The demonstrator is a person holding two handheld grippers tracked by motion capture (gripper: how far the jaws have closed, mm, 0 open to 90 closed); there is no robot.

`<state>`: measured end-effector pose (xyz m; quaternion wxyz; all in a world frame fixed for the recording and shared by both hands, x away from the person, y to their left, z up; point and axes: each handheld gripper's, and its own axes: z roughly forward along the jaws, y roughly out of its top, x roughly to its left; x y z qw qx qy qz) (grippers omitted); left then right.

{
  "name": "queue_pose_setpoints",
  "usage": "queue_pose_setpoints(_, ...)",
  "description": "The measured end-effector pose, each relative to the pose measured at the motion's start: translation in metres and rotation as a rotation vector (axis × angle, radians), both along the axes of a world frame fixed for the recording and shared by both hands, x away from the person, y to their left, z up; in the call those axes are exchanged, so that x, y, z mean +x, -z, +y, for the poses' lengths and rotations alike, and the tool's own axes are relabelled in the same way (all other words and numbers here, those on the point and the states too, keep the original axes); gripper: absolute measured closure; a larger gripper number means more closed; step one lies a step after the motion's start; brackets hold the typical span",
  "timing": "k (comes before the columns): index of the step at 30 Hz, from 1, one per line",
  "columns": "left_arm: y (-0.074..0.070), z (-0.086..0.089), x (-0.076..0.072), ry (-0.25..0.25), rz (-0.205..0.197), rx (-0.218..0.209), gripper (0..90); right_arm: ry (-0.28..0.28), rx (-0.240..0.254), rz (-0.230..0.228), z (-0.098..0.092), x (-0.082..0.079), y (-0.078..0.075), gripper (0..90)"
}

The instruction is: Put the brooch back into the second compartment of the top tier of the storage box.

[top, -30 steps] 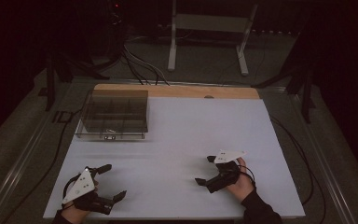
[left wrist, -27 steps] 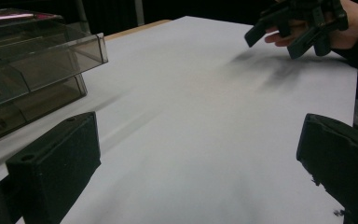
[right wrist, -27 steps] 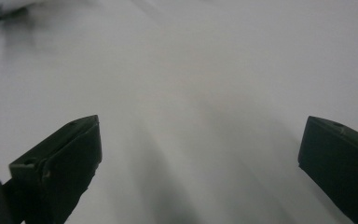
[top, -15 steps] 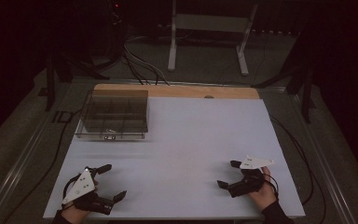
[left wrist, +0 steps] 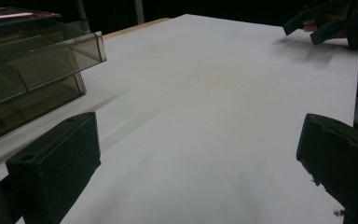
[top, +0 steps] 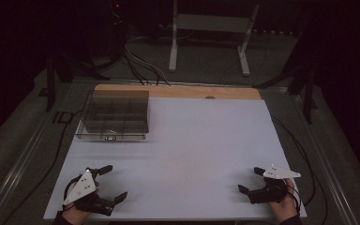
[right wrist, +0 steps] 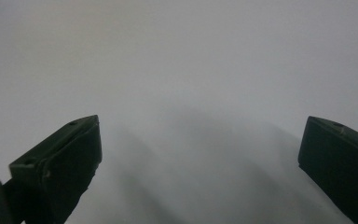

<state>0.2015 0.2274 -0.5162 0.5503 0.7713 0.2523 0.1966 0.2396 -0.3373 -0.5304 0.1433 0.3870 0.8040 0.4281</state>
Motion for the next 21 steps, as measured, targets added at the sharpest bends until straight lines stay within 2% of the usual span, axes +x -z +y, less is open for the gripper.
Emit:
queue_pose_setpoints(9,0.0007,0.0001,0.0000,-0.001,0.003,0.002,0.6,-0.054,-0.002,0.017,0.0098,0.0085,-0.0009,0.0)
queue_pose_setpoints(21,0.0005,-0.0003,-0.0002,0.000,0.000,0.008,0.6,-0.054,0.008,0.019,0.0082,0.0087,-0.0020,0.0)
